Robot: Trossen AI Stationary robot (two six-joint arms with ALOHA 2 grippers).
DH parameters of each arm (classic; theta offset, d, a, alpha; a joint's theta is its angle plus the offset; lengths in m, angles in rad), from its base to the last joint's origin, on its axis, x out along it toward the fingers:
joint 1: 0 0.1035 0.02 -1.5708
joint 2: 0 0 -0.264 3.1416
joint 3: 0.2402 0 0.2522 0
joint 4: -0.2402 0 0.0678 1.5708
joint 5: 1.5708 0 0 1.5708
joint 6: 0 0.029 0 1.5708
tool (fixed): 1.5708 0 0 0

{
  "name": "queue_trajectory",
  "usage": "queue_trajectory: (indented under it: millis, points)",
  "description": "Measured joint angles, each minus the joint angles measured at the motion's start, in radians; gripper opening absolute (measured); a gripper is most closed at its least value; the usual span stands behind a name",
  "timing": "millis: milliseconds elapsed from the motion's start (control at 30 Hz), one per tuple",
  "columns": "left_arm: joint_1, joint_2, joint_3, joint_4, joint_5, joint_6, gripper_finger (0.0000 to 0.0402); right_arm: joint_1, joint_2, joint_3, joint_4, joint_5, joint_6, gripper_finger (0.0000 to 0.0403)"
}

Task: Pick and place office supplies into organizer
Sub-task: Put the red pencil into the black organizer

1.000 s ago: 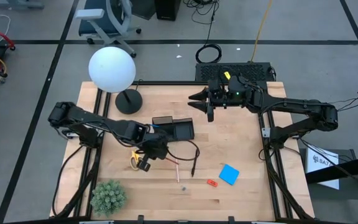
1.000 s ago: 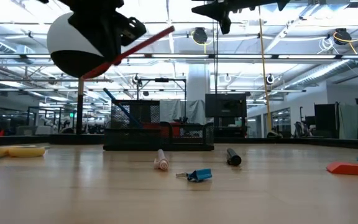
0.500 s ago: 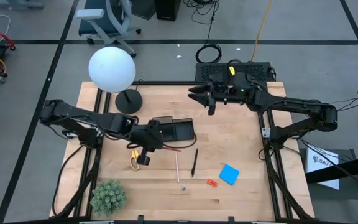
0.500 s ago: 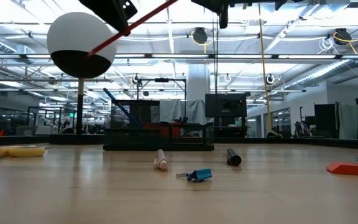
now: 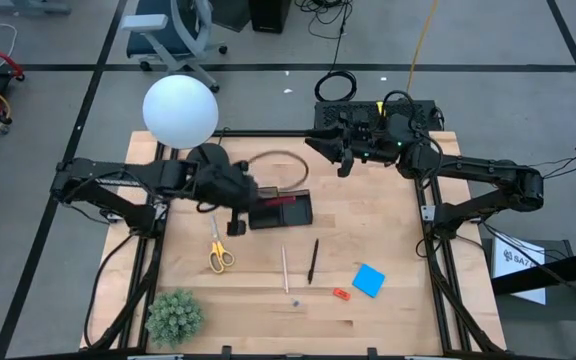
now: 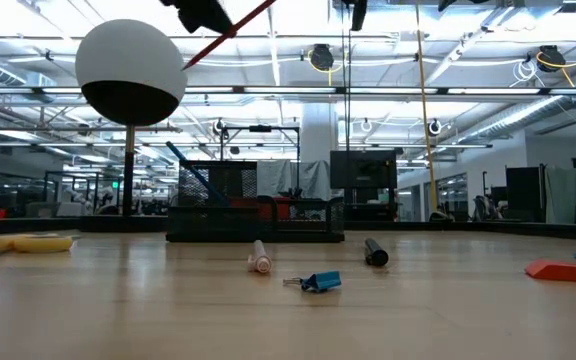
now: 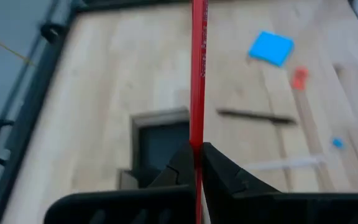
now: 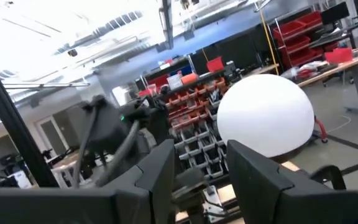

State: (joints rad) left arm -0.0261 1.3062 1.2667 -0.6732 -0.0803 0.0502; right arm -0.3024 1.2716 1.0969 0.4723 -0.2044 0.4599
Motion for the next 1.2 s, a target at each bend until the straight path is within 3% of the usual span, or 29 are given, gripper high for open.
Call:
queue_trajectory:
  millis: [367,700,1200]
  points:
    - [0.134,-0.049,0.0,0.077,0.001,-0.01,0.0,0.0,0.0,0.0,0.022,0.052,-0.033,0.0139]
    - [0.193,-0.049,0.0,0.264,0.061,-0.027,0.0,0.003,0.0,0.0,0.036,0.048,-0.056,0.0143]
    - [0.21,-0.048,0.0,0.326,0.082,-0.03,0.0,0.017,0.036,0.0,0.091,0.054,-0.064,0.027]
